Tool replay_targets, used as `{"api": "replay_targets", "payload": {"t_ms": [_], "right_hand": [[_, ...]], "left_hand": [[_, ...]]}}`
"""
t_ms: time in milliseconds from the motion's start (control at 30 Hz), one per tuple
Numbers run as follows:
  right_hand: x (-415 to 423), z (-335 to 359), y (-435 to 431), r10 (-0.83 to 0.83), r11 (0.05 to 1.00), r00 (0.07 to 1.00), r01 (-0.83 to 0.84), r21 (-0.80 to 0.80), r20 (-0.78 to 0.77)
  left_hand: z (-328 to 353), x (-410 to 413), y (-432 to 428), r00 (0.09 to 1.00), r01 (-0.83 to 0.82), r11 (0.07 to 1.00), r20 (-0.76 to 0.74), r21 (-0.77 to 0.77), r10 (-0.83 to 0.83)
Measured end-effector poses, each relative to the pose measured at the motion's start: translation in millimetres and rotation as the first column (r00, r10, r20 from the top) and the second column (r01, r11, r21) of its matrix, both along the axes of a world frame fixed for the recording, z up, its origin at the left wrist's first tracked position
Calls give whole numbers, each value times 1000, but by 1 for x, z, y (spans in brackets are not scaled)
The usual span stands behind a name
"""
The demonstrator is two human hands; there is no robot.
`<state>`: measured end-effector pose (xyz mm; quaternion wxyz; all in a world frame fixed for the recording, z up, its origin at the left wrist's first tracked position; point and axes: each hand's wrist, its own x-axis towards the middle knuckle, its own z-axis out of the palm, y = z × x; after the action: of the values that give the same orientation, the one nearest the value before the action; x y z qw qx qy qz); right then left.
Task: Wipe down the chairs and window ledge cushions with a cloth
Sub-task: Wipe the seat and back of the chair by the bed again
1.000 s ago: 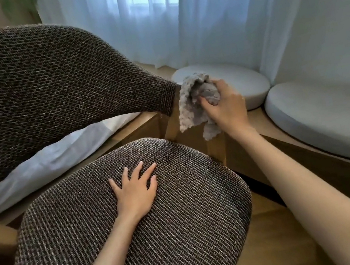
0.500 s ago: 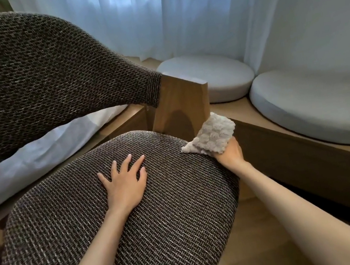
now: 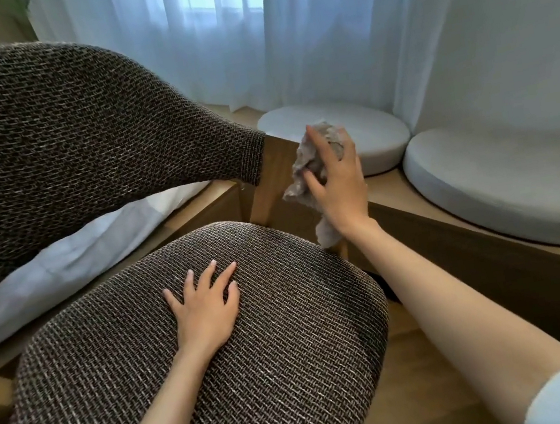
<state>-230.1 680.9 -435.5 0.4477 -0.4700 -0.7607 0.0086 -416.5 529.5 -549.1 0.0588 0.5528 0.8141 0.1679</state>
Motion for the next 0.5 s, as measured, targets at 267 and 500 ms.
{"api": "replay_targets", "payload": {"t_ms": [267, 500], "right_hand": [[4, -30, -1, 7, 994, 925, -48, -97, -380], [19, -71, -11, -66, 924, 878, -127, -362, -475]], "left_hand": [[-2, 0, 2, 1000, 2, 1000, 3, 16, -2], [-2, 0, 3, 1000, 3, 1000, 2, 22, -3]]}}
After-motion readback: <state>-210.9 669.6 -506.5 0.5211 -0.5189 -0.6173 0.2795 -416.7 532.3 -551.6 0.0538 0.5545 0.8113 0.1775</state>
